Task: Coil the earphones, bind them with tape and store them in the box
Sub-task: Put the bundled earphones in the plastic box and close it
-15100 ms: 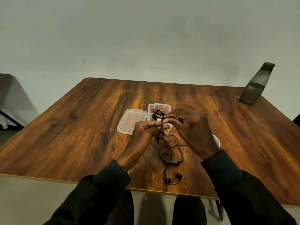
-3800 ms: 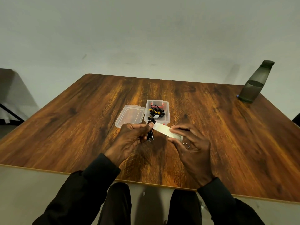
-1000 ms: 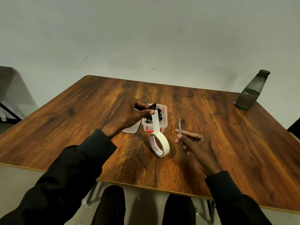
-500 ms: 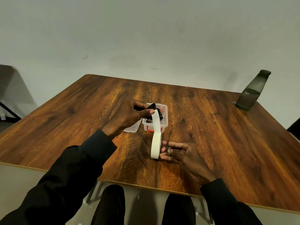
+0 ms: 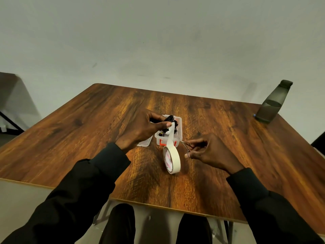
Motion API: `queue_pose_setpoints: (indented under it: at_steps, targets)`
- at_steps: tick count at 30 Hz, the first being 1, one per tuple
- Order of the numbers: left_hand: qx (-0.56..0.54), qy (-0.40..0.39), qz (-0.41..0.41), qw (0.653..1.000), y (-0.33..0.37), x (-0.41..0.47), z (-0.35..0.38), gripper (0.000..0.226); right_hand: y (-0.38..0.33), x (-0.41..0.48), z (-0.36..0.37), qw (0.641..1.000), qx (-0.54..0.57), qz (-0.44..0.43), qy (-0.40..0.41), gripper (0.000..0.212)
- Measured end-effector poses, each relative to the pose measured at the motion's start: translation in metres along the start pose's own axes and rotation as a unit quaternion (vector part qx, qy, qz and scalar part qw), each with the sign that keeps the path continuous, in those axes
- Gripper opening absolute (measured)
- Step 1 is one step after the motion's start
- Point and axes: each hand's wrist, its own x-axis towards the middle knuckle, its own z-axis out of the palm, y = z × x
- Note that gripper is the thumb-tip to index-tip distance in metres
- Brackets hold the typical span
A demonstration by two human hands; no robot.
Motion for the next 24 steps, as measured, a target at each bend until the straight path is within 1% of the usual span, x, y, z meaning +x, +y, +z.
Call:
queue_pose_setpoints:
  at_steps: [3,8,11,15,21,24]
  targets:
    - [0.004,0.0,-0.002,1.0,0.0,0.001,0.001,0.011,-0.002,0.008,-0.006,0.998,-0.053,-0.019,-0.022,0.044]
    - [-0.002,0.003,0.0,1.0,-0.001,0.002,0.0,0.014,-0.006,0.023,-0.02,0.989,-0.116,-0.033,-0.082,0.046]
    - [-0.005,0.001,-0.004,1.0,-0.002,0.002,-0.001,0.013,-0.007,0.03,-0.024,0.983,-0.141,-0.046,-0.112,0.048]
    - [-0.009,0.003,0.004,1.0,-0.002,0.004,0.001,0.015,-0.015,0.035,-0.025,0.971,-0.168,-0.063,-0.156,0.046]
    - [-0.007,0.006,0.011,1.0,-0.003,0.005,0.003,0.015,-0.018,0.04,-0.028,0.974,-0.159,-0.084,-0.137,0.036]
    - [-0.01,0.011,0.013,1.0,-0.003,0.005,0.004,0.015,-0.019,0.043,-0.029,0.973,-0.16,-0.092,-0.135,0.035]
